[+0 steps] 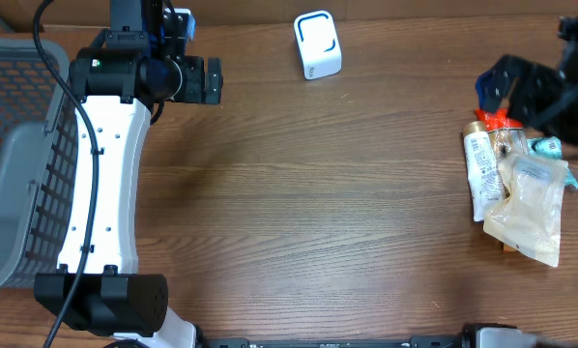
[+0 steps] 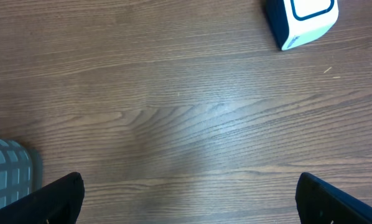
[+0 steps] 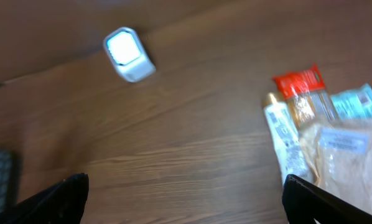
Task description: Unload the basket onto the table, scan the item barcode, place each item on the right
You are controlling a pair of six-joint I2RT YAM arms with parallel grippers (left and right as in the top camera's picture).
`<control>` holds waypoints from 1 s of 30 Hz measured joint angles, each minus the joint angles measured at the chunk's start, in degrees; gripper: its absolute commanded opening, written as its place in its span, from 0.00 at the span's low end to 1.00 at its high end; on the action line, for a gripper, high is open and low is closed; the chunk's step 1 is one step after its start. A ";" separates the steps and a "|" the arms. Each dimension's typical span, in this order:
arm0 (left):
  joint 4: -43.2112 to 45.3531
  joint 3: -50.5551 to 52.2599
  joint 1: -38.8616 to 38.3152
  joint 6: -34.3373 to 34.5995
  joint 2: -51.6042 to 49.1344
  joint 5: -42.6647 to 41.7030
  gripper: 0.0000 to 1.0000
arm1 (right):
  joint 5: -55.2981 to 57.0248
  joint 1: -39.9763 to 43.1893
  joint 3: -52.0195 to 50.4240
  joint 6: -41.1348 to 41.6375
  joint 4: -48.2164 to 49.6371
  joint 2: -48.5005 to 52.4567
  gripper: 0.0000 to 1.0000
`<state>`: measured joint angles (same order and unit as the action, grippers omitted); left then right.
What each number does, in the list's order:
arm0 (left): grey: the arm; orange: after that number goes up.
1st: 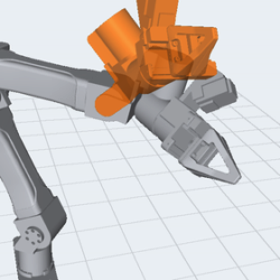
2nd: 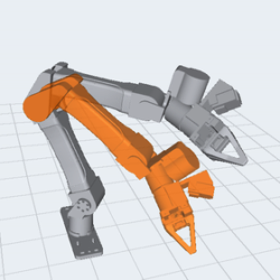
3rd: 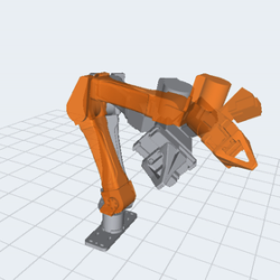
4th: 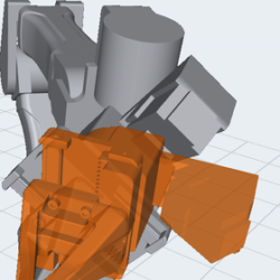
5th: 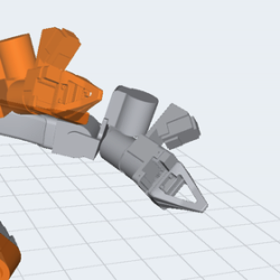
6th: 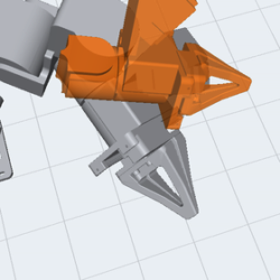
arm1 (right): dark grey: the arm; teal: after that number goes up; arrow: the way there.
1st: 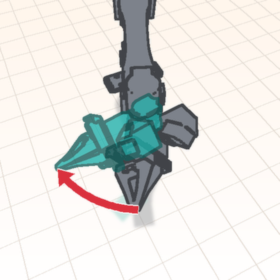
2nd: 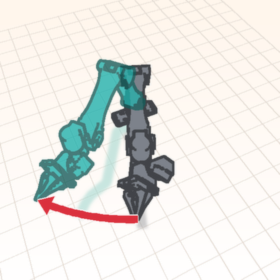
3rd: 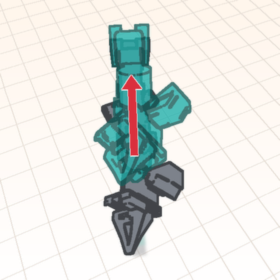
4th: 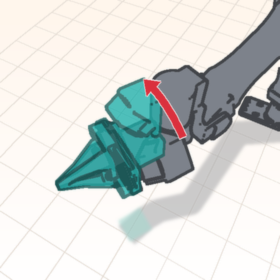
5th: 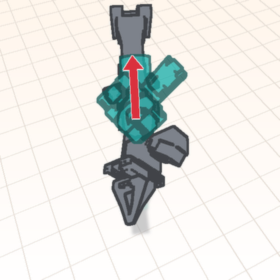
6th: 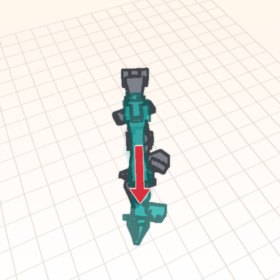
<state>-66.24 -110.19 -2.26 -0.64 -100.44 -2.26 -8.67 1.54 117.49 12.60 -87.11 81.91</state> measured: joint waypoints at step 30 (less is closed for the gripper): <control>0.00 0.00 0.00 0.00 0.00 -0.02 0.99 | 4.17 -2.86 -7.80 -2.16 5.51 -19.89 1.00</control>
<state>-66.24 -110.19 -2.26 -0.64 -100.44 -2.28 -4.49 -1.32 109.69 10.44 -81.60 62.02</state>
